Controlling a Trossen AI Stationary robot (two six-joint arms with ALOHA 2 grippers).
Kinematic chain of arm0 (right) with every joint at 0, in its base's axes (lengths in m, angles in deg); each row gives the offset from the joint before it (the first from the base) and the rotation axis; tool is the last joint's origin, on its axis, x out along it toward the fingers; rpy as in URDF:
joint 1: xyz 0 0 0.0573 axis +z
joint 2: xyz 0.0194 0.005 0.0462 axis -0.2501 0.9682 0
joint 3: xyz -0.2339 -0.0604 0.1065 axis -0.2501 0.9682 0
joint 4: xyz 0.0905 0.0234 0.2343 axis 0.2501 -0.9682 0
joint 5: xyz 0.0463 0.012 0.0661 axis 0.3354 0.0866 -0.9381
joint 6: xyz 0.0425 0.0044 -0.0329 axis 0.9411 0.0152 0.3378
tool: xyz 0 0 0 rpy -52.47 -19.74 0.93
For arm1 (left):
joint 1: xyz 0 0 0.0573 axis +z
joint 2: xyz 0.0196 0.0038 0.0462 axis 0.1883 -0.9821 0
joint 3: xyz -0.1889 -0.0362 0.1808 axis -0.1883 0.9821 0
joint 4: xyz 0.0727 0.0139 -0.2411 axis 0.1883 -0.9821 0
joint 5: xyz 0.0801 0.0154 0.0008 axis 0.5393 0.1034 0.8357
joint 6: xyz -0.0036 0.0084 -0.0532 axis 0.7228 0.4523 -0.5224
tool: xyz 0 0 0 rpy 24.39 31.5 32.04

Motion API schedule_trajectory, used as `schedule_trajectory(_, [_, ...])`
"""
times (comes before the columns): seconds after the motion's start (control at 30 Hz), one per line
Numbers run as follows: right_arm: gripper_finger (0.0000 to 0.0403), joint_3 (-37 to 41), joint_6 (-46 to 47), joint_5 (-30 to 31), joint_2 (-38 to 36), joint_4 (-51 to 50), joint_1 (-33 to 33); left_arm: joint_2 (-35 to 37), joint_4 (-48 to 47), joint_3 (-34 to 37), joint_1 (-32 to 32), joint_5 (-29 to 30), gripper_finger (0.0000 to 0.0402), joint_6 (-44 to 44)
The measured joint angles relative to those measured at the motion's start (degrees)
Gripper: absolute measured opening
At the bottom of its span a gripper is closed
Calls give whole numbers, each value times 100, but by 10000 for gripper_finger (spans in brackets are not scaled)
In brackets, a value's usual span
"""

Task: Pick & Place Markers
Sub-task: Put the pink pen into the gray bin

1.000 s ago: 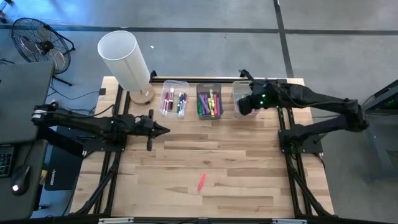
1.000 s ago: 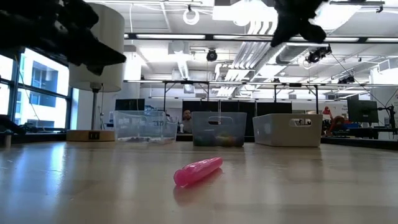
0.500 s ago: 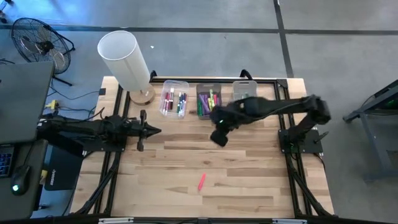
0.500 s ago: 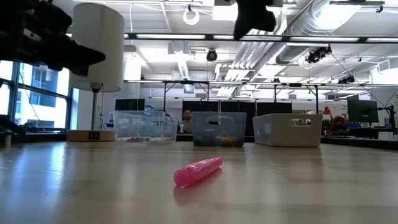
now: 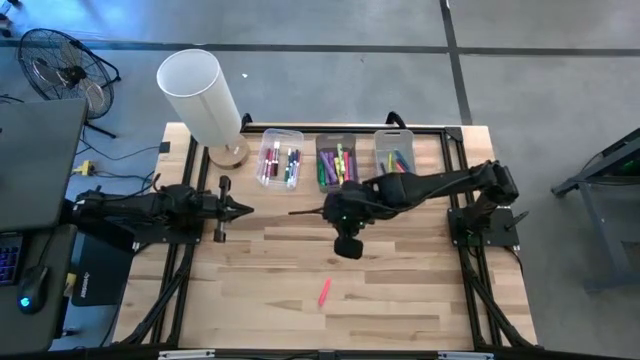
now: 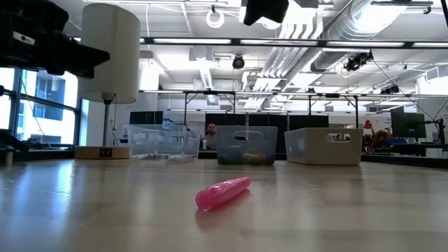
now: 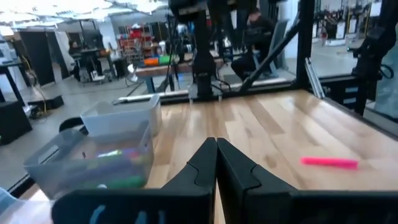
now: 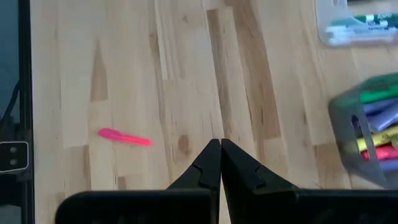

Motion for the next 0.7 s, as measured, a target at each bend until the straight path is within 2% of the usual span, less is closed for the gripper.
schedule_trajectory(0.17, [8,0,-642,94,5,223,111,-1,-42,5,-2,-11,1,11])
schedule_trajectory(0.37, [46,0,-1994,316,354,387,378,-7,-44,9,-2,-11,1,11])
schedule_trajectory(0.6, [93,0,-3548,-269,1188,420,681,-7,-43,9,-2,-9,1,6])
schedule_trajectory(0.7, [106,1,-4187,-310,1509,413,909,-10,-44,9,-2,-9,1,3])
